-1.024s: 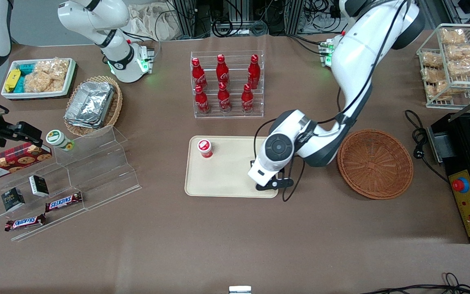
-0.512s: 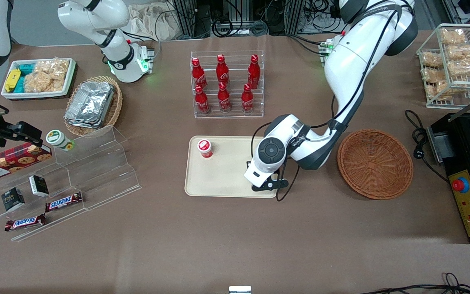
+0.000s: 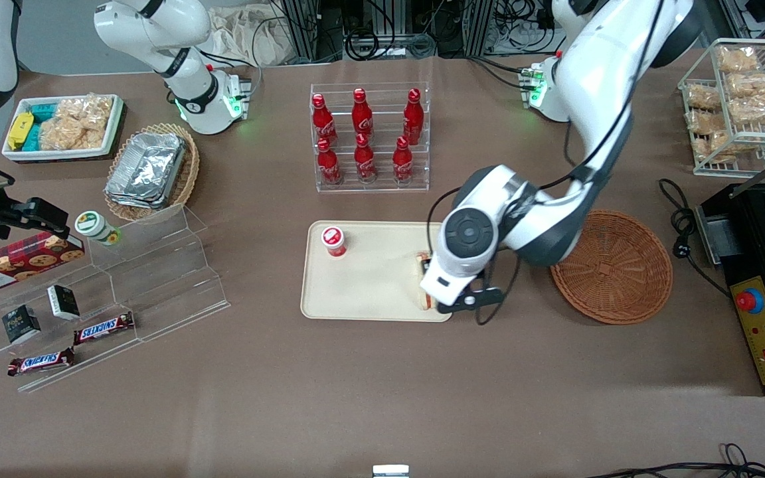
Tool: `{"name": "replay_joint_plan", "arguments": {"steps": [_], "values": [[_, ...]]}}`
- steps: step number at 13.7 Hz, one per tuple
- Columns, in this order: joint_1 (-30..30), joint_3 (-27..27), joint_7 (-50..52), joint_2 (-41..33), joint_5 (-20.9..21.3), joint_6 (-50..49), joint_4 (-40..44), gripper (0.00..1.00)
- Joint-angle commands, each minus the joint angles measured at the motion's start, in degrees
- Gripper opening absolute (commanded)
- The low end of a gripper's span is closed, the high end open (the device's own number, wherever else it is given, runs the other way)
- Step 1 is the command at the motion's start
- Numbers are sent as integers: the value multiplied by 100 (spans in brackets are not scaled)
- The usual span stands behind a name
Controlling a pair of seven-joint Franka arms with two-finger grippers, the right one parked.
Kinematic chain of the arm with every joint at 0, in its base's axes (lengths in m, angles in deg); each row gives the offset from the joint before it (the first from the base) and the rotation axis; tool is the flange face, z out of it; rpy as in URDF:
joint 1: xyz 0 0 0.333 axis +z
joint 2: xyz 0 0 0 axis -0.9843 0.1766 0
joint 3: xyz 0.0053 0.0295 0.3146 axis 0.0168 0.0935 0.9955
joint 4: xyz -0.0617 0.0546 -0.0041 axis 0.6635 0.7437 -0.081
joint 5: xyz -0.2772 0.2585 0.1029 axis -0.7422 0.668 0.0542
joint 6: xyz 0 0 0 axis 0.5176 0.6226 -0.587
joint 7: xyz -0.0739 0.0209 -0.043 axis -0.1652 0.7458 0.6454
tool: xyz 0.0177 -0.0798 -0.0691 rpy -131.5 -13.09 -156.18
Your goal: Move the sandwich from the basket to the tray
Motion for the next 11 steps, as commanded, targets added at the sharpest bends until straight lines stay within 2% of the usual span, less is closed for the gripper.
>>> {"name": "replay_joint_plan", "arguments": {"steps": [1, 3, 7, 9, 11], "values": [[570, -60, -491, -1020, -272, -67, -1006, 100], [948, -60, -1114, -1906, -781, 47, -1841, 100], [1677, -25, -2352, -3639, -1318, 539, -3520, 100], [2134, 2, -3363, -4202, -1494, 496, -3900, 100], [2478, 2, -3971, -4223, -1530, 251, -3710, 100]]}}
